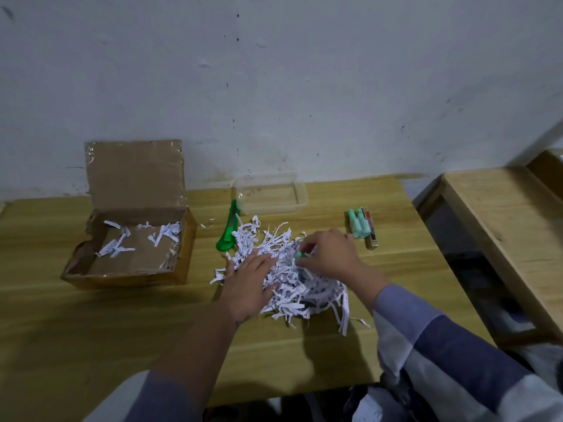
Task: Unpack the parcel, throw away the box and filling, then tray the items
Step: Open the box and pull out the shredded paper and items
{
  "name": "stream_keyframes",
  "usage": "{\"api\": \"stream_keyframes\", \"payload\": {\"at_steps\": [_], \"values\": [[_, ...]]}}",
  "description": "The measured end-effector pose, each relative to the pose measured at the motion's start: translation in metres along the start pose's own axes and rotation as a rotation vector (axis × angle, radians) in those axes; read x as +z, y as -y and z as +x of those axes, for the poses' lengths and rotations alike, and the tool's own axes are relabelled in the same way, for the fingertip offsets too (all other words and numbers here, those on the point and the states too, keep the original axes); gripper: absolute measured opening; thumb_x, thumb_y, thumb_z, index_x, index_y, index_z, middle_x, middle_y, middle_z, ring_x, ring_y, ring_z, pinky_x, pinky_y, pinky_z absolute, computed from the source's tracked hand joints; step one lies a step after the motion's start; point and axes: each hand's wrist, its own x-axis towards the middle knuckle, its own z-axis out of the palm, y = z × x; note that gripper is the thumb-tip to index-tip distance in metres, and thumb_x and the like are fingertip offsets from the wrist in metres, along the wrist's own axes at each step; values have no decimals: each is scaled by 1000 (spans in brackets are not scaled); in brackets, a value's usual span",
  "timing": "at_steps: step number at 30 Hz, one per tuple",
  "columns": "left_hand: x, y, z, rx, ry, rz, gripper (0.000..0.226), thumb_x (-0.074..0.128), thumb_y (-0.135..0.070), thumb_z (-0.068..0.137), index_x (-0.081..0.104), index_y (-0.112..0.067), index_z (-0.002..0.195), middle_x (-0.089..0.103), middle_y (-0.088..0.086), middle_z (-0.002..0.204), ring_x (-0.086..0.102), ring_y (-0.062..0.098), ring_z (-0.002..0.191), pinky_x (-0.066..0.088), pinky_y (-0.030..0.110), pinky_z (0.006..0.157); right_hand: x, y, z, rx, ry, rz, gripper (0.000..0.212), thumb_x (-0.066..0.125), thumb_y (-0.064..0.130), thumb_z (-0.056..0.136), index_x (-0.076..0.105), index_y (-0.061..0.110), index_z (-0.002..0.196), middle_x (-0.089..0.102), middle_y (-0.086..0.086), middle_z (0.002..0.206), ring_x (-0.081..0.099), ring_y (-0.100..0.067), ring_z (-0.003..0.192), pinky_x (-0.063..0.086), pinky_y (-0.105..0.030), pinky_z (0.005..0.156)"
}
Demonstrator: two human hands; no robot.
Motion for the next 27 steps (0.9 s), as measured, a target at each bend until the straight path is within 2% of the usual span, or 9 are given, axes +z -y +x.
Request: {"api": "stream_keyframes", "payload": {"at_steps": [4, 7, 9, 11, 14, 17, 20, 23, 27], "values": [[0, -3, 1, -22, 3, -9, 57, 40, -40, 98, 18, -33, 150, 17, -14, 158, -3, 9, 147, -3, 58, 116, -14, -3, 3, 40, 9, 193, 23, 70, 46, 76, 68, 30, 92, 71, 10, 97, 60, -14, 98, 28, -33, 89], [-5, -4, 3, -40, 32, 8, 57, 36, -46, 98, 18, -33, 151, 16, -14, 158, -2, 9, 147, -6, 59, 115, -22, 2, 4, 67, -36, 510, 15, 76, 32, 75, 64, 24, 76, 65, 10, 76, 61, -14, 81, 45, -28, 71], [-10, -7, 2, -48, 46, 7, 58, 36, -48, 97, 18, -33, 151, 16, -13, 158, -2, 9, 147, -7, 58, 116, -28, 5, 6, 51, -99, 637, 18, 77, 26, 75, 60, 24, 71, 66, 3, 75, 64, -20, 77, 53, -34, 68], [-15, -11, 0, -65, 9, -52, 60, 39, -48, 95, 19, -32, 150, 16, -11, 159, -1, 8, 147, -8, 53, 117, -32, 6, 9, 31, -147, 733, 15, 77, 22, 76, 62, 22, 74, 69, -7, 81, 66, -26, 82, 55, -42, 79], [-26, -24, -2, -55, -175, -162, 68, 37, -51, 88, 21, -29, 150, 17, -6, 159, 3, 10, 147, -5, 45, 119, -35, 6, 12, 31, -182, 830, 11, 74, 19, 79, 66, 17, 87, 65, -5, 83, 66, -28, 85, 56, -47, 82], [-36, -40, 6, 10, -297, -271, 62, 42, -60, 90, 34, -30, 143, 42, -7, 146, 32, 15, 138, 14, 39, 116, -34, 7, 10, 58, -179, 944, 11, 69, 14, 84, 68, 12, 95, 60, -2, 78, 62, -22, 76, 59, -46, 75], [-40, -53, 20, 57, -334, -477, 40, 50, -48, 92, 52, -29, 127, 67, -3, 115, 61, 16, 104, 47, 37, 93, -32, 6, 8, 110, -215, 1032, 21, 67, 10, 85, 68, 3, 105, 63, -4, 81, 65, -24, 83, 59, -45, 77], [-39, -65, 29, 69, -370, -500, 33, 54, -40, 93, 58, -23, 120, 70, 0, 106, 65, 18, 94, 50, 33, 77, -32, -2, 6, 171, -195, 1113, 34, 66, 6, 84, 63, 2, 118, 67, -14, 95, 67, -32, 93, 58, -45, 80], [-31, -79, 40, 70, -227, -371, 46, 52, -51, 90, 50, -29, 131, 63, -2, 125, 56, 20, 114, 41, 42, 99, -34, -30, 4, 309, -197, 1140, 35, 65, 3, 84, 60, 3, 119, 67, -19, 105, 67, -34, 93, 58, -46, 80]]}}
